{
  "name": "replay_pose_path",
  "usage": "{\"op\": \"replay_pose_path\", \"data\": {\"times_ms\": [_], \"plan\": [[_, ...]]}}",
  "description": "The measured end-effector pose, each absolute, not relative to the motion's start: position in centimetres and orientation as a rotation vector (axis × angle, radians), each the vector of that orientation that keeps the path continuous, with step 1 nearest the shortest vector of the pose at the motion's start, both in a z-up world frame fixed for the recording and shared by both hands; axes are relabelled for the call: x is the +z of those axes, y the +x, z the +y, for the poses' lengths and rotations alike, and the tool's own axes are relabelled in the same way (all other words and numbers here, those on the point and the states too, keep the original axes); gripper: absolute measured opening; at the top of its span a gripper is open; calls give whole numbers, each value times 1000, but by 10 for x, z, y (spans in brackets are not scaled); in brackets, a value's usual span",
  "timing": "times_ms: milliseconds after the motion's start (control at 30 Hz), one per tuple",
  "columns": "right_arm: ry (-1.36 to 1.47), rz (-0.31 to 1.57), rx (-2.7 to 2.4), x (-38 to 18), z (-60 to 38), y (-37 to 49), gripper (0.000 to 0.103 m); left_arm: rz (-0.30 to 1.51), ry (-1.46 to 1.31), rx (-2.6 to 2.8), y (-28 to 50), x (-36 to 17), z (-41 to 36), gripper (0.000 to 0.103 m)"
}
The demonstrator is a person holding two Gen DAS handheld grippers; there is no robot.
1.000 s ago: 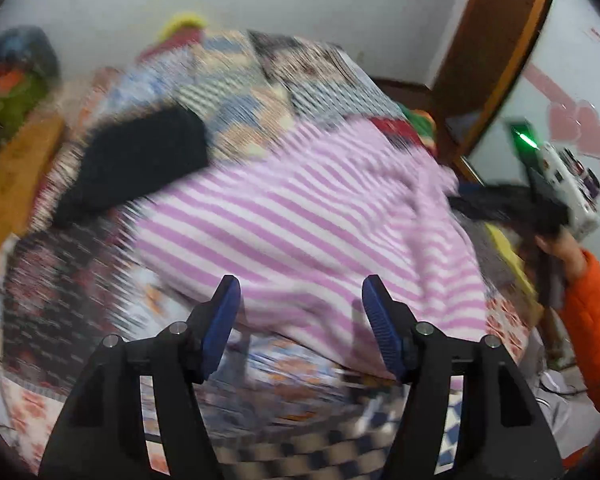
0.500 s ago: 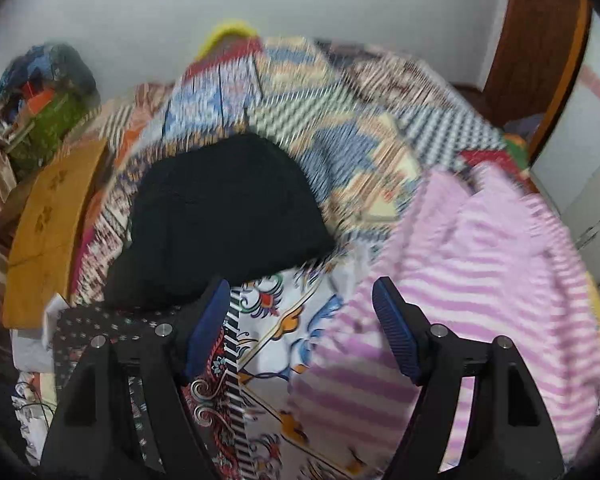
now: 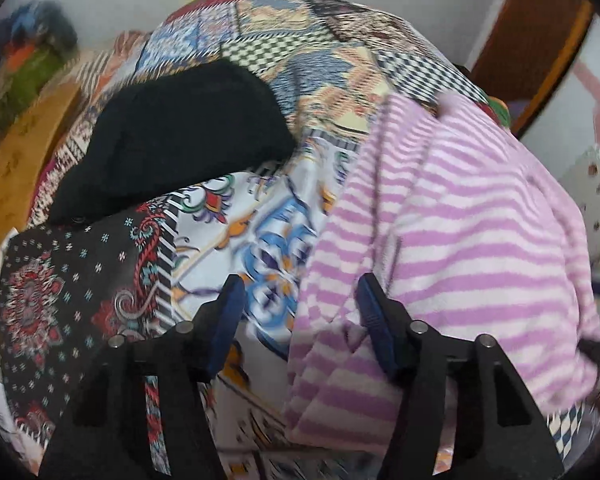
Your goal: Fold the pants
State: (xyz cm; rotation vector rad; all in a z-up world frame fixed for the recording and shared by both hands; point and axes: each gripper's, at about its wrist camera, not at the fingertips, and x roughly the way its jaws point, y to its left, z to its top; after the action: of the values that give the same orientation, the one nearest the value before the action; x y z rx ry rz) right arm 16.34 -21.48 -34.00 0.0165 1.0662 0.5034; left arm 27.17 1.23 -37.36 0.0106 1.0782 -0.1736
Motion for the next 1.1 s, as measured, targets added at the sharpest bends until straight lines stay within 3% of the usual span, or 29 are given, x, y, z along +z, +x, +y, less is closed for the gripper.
{"op": "replay_pose_path", "data": {"times_ms": [533,867,1100], "plan": [[53,1079,238,-364,-303,183,79,1067,-65,-260,206,-347,-32,56],[84,953,227,-322,-308,179,80,927,-19,-298,257,-289,-30,54],[121,846,244,-302,-303,211,80,957,23,-400,331,-300,-83,51]]}}
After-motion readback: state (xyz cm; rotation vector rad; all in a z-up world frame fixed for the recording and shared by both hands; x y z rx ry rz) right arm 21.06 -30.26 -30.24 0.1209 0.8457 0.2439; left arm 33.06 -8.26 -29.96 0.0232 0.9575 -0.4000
